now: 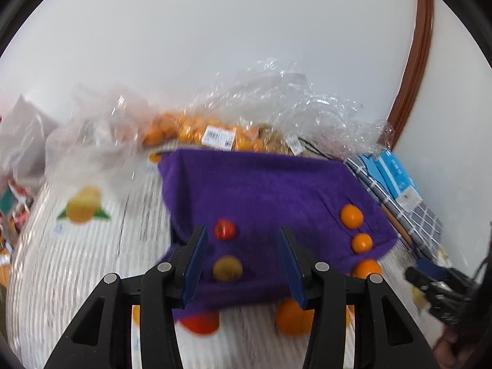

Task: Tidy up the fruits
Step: 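Withdraw both open tools back from the towel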

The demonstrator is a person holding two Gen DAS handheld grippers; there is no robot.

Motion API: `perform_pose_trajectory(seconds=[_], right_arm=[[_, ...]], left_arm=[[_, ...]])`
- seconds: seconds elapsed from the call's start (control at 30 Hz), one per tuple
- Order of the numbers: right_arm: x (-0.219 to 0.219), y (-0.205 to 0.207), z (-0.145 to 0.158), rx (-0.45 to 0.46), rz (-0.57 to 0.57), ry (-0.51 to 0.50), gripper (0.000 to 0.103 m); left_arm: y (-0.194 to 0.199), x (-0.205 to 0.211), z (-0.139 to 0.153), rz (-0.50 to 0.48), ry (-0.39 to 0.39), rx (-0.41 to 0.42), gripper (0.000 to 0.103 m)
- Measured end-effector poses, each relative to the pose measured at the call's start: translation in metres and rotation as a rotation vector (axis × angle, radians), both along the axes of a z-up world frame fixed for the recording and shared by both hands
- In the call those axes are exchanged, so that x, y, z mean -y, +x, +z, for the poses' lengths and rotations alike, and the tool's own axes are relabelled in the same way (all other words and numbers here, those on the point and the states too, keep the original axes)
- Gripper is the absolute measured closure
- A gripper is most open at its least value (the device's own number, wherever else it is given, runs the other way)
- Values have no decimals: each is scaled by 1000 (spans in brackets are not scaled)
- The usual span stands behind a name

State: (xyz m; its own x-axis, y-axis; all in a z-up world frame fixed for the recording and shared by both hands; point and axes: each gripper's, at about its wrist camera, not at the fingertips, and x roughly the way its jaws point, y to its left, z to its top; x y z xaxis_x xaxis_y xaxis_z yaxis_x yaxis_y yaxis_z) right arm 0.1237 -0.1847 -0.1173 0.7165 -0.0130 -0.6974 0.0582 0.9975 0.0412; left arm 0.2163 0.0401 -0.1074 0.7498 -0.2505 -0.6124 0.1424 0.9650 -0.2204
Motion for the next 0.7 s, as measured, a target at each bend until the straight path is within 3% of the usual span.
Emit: perform_pose_trajectory(seconds=[0.3, 0.47, 0.7], right_arm=[[-17, -15, -28, -45, 81, 97, 54], [-40, -25, -30, -48, 158, 75, 54], [-53, -20, -44, -94, 167, 51, 54]], left_arm=[[-33, -9, -26, 25, 24, 15, 58], [-30, -6, -34, -10, 3, -14, 58], [-36, -13, -35, -51, -42, 0, 58]])
